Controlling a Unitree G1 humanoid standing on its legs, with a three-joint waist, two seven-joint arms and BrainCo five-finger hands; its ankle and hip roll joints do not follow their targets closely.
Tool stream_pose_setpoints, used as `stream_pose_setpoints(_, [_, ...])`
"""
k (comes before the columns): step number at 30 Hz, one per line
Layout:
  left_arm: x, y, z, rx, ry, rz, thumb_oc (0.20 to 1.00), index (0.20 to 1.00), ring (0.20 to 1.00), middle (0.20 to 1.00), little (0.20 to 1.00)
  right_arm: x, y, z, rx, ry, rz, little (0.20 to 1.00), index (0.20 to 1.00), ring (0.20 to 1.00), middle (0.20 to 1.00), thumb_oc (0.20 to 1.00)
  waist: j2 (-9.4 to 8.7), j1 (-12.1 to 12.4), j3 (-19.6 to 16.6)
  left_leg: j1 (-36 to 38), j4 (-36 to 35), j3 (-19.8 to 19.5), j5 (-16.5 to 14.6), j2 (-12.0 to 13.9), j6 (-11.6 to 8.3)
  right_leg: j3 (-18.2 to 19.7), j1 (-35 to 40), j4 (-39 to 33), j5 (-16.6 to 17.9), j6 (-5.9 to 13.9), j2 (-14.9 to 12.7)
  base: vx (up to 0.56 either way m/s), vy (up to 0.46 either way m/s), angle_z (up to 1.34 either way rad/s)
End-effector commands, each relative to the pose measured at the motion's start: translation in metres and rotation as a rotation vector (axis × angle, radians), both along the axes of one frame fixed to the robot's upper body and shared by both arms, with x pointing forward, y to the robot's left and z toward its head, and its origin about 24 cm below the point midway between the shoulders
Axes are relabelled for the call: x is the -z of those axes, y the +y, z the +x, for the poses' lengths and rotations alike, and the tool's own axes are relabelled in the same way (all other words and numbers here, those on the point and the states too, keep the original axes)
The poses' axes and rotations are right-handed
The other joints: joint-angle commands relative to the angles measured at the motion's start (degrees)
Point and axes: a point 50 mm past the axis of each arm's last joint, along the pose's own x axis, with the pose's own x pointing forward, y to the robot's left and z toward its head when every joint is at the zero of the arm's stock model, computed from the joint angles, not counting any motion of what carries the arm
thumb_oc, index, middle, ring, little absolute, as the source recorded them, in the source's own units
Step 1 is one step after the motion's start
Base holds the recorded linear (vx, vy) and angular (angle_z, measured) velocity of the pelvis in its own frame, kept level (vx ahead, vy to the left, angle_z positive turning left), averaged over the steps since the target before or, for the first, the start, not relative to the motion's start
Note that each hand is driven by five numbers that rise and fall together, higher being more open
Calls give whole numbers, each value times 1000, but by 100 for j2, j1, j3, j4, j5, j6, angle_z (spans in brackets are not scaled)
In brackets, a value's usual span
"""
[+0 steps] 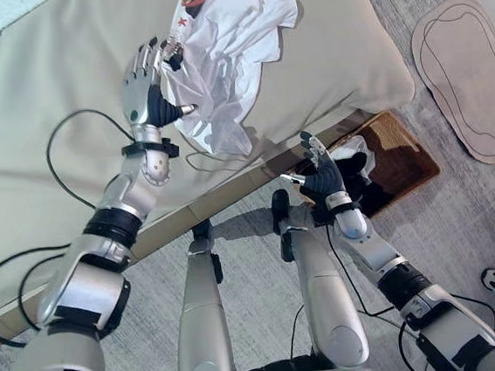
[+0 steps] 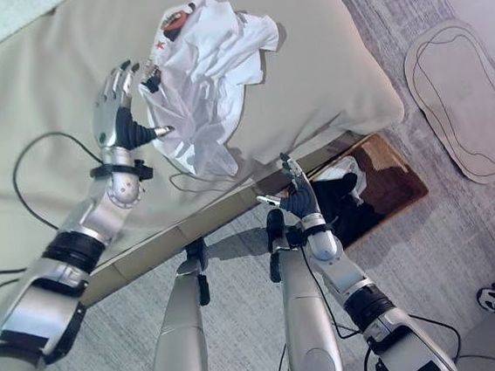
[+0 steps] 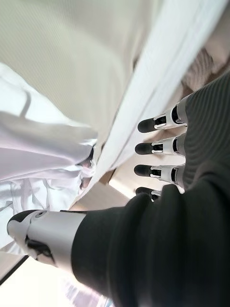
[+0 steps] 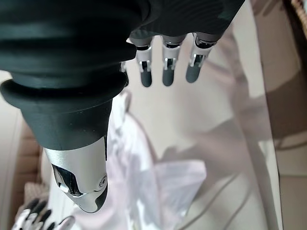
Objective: Pick up clothes into the bucket
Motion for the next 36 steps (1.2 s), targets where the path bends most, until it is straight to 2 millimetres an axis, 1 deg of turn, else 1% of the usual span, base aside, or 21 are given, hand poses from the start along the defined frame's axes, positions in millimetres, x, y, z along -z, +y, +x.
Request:
stream_pose_setpoints(1, [-34,7,-1,-84,-136,92,1000,1000,1000,1000,1000,-30,-2,-1,7,-169,24,1000,1000,1000,1000,1000,-2,-76,-126,-275,538,391,-324,-8,212,95,-38,-153,337,365,-270,-33,29,-1])
stream_pose_setpoints(2, [-44,4,3,-131,-155,162,1000,1000,1000,1000,1000,-35,-3,1,15,-194,-7,1000,1000,1000,1000,1000,25,-132,-126,-398,530,391,-313,2,220,116,-183,-145,354,375,-272,0,0,0])
stream_pose_setpoints(4, [-49,4,4,-150,-167,183,1000,1000,1000,1000,1000,-39,-2,3,15,-213,-16,1000,1000,1000,1000,1000,28,-138,-126,-458,538,412,-313,-4,224,142,-260,-129,361,377,-261,-15,20,-5])
stream_pose_setpoints(5, [-58,5,6,-196,-185,246,1000,1000,1000,1000,1000,-49,-2,4,20,-252,-31,1000,1000,1000,1000,1000,43,-175,-126,-541,541,444,-323,-2,242,182,-383,-131,381,386,-246,-12,25,-8])
stream_pose_setpoints(6, [-58,5,6,-195,-186,247,1000,1000,1000,1000,1000,-49,-2,4,21,-253,-30,1000,1000,1000,1000,1000,40,-169,-126,-550,546,447,-324,-1,242,186,-394,-126,381,386,-245,-13,27,-11])
stream_pose_setpoints(7, [-61,6,7,-218,-188,270,1000,1000,1000,1000,1000,-52,-2,5,20,-267,-31,1000,1000,1000,1000,1000,40,-182,-126,-601,571,456,-335,1,250,204,-440,-126,392,391,-247,-12,22,-12])
stream_pose_setpoints(8, [-66,10,10,-263,-174,298,1000,1000,1000,1000,1000,-61,0,6,12,-299,-21,1000,1000,1000,1000,1000,47,-228,-126,-697,606,474,-350,-2,262,253,-552,-129,416,400,-236,-12,22,-12])
stream_pose_setpoints(9, [-67,10,10,-263,-175,298,1000,1000,1000,1000,1000,-61,0,6,13,-300,-21,1000,1000,1000,1000,1000,46,-224,-126,-706,612,476,-352,-1,262,255,-560,-124,415,401,-235,-14,32,-12])
stream_pose_setpoints(10, [-69,13,12,-285,-152,305,1000,1000,1000,1000,1000,-66,0,6,9,-318,-20,1000,1000,1000,1000,1000,65,-253,-126,-806,670,504,-377,-18,281,283,-648,-116,417,402,-230,-8,16,-10])
stream_pose_setpoints(12, [-72,13,11,-281,-152,301,1000,1000,1000,1000,1000,-70,1,6,6,-331,-16,1000,1000,1000,1000,1000,65,-264,-126,-860,698,518,-386,-18,288,291,-704,-97,418,403,-226,-9,14,-8])
stream_pose_setpoints(14, [-74,19,11,-293,-132,304,1000,1000,1000,1000,1000,-79,1,5,5,-367,-5,1000,1000,1000,1000,1000,89,-279,-126,-1026,782,546,-411,-18,310,355,-895,-40,420,395,-193,-6,26,-8])
stream_pose_setpoints(15, [-74,19,11,-293,-132,304,1000,1000,1000,1000,1000,-79,1,5,5,-367,-5,1000,1000,1000,1000,1000,89,-279,-126,-1034,788,547,-413,-18,310,357,-903,-34,419,395,-192,-7,24,-8])
stream_pose_setpoints(18, [-74,28,13,-327,-100,303,1000,1000,1000,1000,1000,-92,7,5,-19,-416,14,1000,1000,1000,1000,1000,90,-323,-126,-1220,859,602,-428,-5,318,419,-1087,-6,450,404,-165,-17,21,-7])
stream_pose_setpoints(20, [-74,34,17,-369,-48,301,1000,1000,1000,1000,1000,-102,11,2,-42,-456,28,1000,1000,1000,1000,1000,84,-371,-126,-1415,946,646,-438,7,324,457,-1290,31,479,406,-147,-18,15,-9])
stream_pose_setpoints(21, [-75,34,17,-368,-49,301,1000,1000,1000,1000,1000,-102,11,2,-41,-457,28,1000,1000,1000,1000,1000,83,-367,-126,-1423,950,647,-439,7,325,458,-1298,35,479,407,-148,-10,-11,-11])
stream_pose_setpoints(22, [-72,37,21,-403,11,321,1000,1000,1000,1000,1000,-103,13,0,-55,-465,26,1000,1000,1000,1000,1000,77,-409,-126,-1522,988,655,-435,6,327,480,-1397,60,494,410,-149,-5,-10,-7])
stream_pose_setpoints(26, [-71,40,23,-453,56,373,1000,1000,1000,1000,1000,-102,14,-3,-73,-463,16,1000,1000,1000,1000,1000,88,-441,-126,-1628,1016,672,-433,15,343,480,-1513,103,504,412,-137,-2,-2,-1])
stream_pose_setpoints(27, [-68,40,26,-461,97,398,520,520,520,520,520,-101,13,-3,-76,-454,11,1000,1000,1000,1000,1000,101,-446,-126,-1657,1025,675,-437,29,348,495,-1549,96,511,419,-129,0,0,0])
stream_pose_setpoints(28, [-66,38,27,-455,117,407,200,200,200,200,200,-100,12,-3,-75,-451,12,1000,1000,1000,1000,1000,109,-444,-126,-1668,1027,673,-435,29,349,494,-1567,98,515,421,-132,0,0,0])
stream_pose_setpoints(34, [-69,32,27,-411,125,419,200,200,200,200,200,-95,3,-1,-53,-424,0,1000,1000,1000,1000,1000,162,-412,-126,-1677,997,625,-406,15,348,460,-1555,86,504,412,-140,0,0,0])
stream_pose_setpoints(36, [-66,32,27,-400,122,422,200,200,200,200,200,-93,3,0,-47,-417,-1,1000,1000,1000,1000,1000,169,-393,-126,-1631,966,626,-393,10,346,439,-1505,58,507,409,-148,0,0,0])
